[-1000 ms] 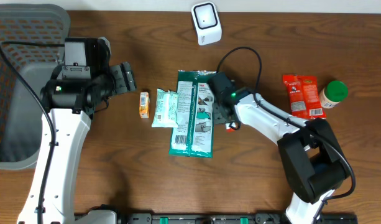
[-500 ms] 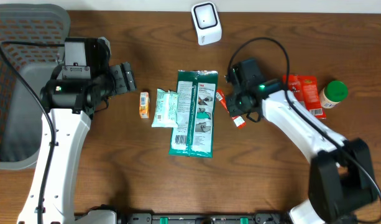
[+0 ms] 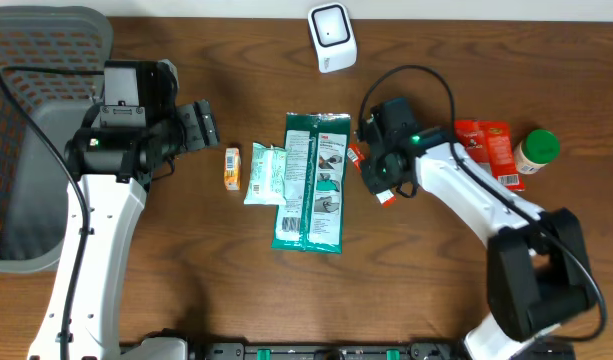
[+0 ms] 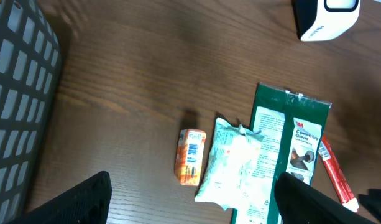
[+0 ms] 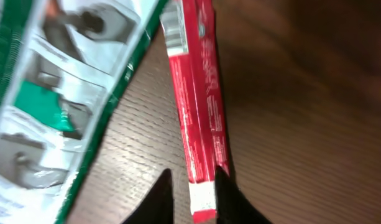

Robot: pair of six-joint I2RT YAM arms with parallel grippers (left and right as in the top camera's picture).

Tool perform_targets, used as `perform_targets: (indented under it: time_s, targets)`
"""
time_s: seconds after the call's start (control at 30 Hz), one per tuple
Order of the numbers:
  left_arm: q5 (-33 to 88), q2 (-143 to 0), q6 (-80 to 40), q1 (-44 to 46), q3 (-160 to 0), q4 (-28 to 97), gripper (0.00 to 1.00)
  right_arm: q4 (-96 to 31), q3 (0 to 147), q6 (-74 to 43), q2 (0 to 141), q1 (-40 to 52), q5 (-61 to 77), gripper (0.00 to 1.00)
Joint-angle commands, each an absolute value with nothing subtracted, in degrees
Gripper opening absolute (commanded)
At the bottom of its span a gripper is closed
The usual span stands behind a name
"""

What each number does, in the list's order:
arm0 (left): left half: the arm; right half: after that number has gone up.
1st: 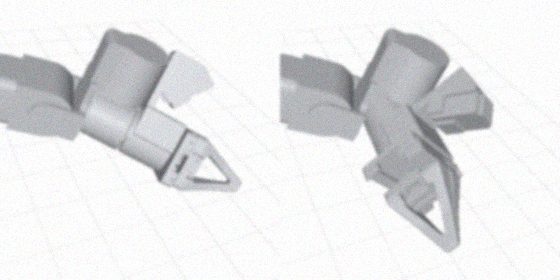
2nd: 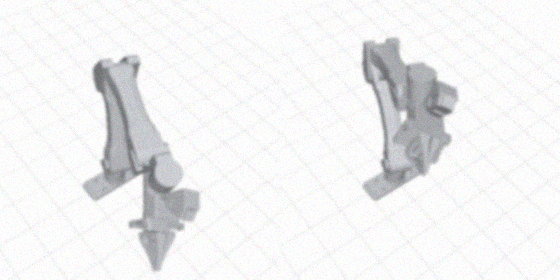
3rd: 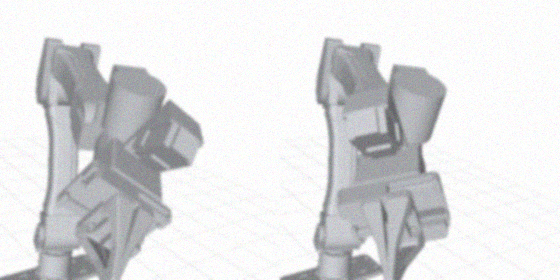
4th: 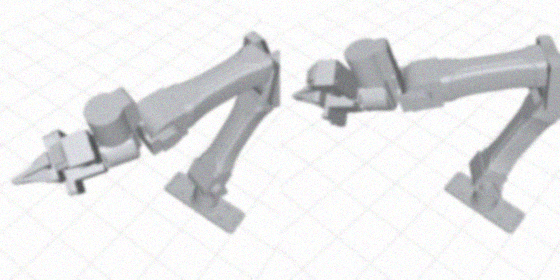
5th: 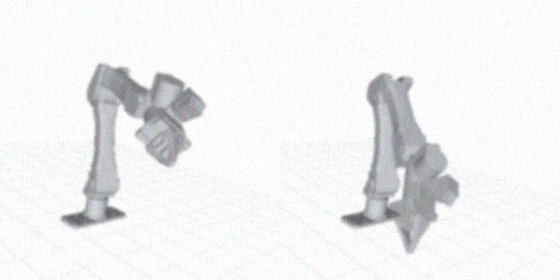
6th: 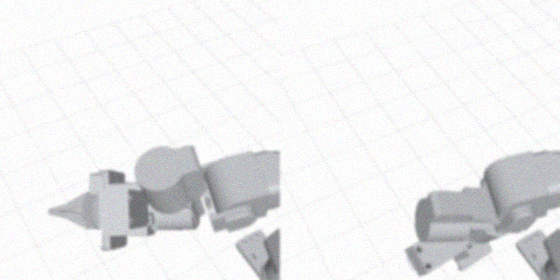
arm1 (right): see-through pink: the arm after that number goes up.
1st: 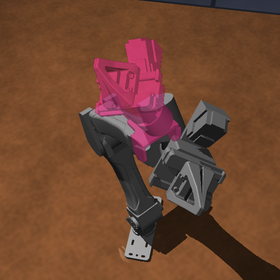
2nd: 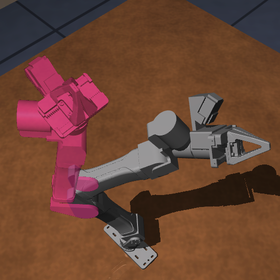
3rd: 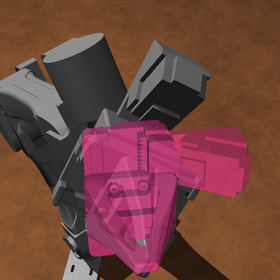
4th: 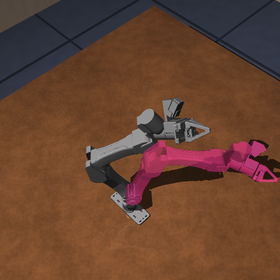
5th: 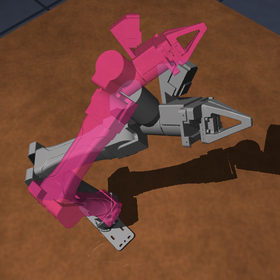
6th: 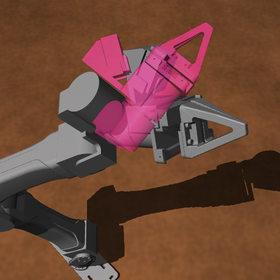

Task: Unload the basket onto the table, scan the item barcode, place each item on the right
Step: 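Descend and close the right gripper on the red stick pack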

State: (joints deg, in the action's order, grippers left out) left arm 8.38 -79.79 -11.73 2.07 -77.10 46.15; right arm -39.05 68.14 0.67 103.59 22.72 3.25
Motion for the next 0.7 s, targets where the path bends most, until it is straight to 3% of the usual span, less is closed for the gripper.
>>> perform_targets:
  time_s: [0.0, 0.47, 0.67]
  targets:
    - [7.6, -79.9, -11.0, 1.9, -77.2, 46.3, 0.84, -39.0, 68.0, 1.4, 106.5, 22.2, 3.3, 0.13]
    - [7.6, -79.9, -11.0, 1.9, -77.2, 46.3, 0.84, -40.1, 68.0, 1.4, 107.7, 19.3, 4.4, 0.07]
    - [7.6, -79.9, -11.0, 1.9, -77.2, 46.3, 0.85, -40.1, 68.0, 1.4, 107.7, 17.5, 10.3, 0.21]
